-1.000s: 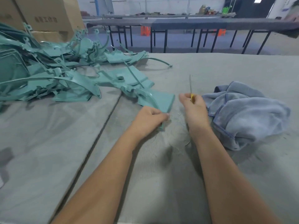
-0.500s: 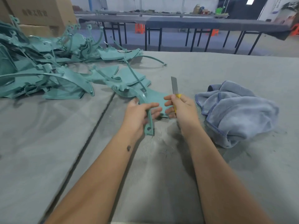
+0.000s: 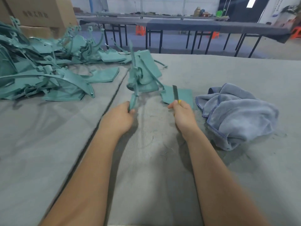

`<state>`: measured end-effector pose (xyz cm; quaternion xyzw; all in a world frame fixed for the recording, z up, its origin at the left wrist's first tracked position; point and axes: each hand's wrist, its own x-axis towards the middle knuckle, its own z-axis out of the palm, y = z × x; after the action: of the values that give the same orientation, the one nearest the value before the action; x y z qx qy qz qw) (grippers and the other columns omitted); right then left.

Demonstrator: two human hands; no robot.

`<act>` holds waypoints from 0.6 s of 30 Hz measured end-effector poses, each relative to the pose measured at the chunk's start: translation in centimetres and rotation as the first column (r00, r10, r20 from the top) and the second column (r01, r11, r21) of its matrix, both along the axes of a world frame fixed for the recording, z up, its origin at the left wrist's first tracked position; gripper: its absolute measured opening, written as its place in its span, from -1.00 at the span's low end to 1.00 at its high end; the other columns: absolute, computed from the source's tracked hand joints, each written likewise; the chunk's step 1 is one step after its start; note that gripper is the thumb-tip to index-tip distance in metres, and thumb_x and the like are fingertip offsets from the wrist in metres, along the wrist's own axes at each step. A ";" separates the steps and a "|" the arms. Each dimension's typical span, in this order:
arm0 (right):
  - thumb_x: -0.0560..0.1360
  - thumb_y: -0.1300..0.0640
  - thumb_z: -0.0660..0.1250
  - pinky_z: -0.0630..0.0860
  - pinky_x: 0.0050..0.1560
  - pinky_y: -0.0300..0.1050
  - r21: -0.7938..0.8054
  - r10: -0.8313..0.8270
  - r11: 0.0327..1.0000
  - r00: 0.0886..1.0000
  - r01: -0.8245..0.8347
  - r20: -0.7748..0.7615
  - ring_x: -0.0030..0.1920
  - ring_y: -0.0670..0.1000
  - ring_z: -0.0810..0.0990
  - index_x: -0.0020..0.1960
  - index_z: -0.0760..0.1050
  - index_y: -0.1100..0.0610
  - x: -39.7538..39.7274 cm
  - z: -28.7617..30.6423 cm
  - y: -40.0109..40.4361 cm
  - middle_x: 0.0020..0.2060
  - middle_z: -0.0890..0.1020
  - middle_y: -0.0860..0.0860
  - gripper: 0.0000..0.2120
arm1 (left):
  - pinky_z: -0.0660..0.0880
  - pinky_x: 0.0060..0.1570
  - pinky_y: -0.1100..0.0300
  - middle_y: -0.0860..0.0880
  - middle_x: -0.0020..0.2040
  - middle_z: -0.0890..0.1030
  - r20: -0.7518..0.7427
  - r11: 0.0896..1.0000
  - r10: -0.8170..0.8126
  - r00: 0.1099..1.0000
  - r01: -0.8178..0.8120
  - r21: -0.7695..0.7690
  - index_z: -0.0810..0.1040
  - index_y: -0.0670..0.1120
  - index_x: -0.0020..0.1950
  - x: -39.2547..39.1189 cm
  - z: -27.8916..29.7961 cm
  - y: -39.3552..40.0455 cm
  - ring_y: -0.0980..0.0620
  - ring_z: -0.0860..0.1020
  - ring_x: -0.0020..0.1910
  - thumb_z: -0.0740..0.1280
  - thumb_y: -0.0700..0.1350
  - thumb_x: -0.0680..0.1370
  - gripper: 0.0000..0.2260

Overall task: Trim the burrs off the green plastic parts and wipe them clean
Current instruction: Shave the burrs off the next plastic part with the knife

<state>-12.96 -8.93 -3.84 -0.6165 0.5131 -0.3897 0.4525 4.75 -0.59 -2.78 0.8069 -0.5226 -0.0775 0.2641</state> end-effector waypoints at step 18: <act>0.64 -0.03 0.17 0.24 -0.53 -0.28 -0.003 -0.011 1.000 0.743 0.018 0.669 -0.51 -0.13 0.26 0.09 0.57 0.07 -1.4 1.7 0.1 -0.40 0.41 -0.06 -0.75 | 0.35 -0.34 0.15 0.07 -0.29 0.58 0.166 0.981 -0.177 0.970 0.188 -0.052 0.58 0.07 0.00 -1.9 -1.5 -1.4 -0.06 0.57 -0.19 0.02 0.19 0.65 -0.62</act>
<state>-14.36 -8.81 -2.16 -0.4341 0.3200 -0.5906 0.6002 2.87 -2.03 -4.30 0.7497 -0.6164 -0.0186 0.2402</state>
